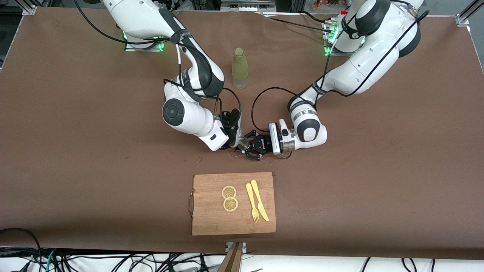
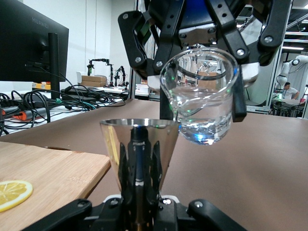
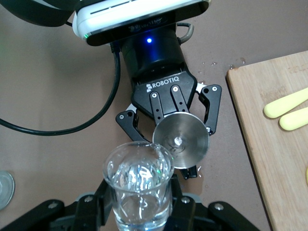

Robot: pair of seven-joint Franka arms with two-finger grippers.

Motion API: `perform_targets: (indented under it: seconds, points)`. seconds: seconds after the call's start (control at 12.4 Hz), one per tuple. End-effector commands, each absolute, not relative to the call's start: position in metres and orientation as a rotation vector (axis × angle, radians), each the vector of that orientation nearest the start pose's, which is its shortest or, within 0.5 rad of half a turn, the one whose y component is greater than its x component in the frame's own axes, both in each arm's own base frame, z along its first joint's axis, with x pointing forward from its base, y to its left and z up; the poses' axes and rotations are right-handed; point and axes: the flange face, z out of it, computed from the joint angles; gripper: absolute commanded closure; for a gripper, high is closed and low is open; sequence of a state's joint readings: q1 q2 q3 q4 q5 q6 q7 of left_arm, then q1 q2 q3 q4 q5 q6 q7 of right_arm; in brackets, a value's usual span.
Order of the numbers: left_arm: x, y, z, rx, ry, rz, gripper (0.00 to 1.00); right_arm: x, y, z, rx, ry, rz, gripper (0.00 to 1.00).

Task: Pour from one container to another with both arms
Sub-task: 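Pour the glass into the jigger held steady by the left gripper, then carry the glass back with the right gripper while the left gripper withdraws the jigger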

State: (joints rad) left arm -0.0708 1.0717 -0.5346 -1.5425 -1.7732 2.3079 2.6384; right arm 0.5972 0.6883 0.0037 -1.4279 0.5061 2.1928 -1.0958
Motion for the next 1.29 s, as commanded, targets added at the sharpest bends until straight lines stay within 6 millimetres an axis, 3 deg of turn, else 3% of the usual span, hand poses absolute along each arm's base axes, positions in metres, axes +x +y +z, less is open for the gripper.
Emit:
perform_targets:
  seconds: [0.0, 0.8, 1.21]
  points:
    - [0.589, -0.372, 0.088, 1.454, -1.117, 1.261, 1.00, 0.601, 0.429, 0.303, -2.114, -1.776, -0.249, 0.71]
    - [0.591, -0.371, 0.093, 1.455, -1.110, 1.268, 1.00, 0.611, 0.417, 0.310, -2.131, -1.739, -0.275, 0.71]
    - [0.599, -0.363, 0.107, 1.455, -1.105, 1.283, 1.00, 0.636, 0.371, 0.342, -2.148, -1.559, -0.368, 0.71]
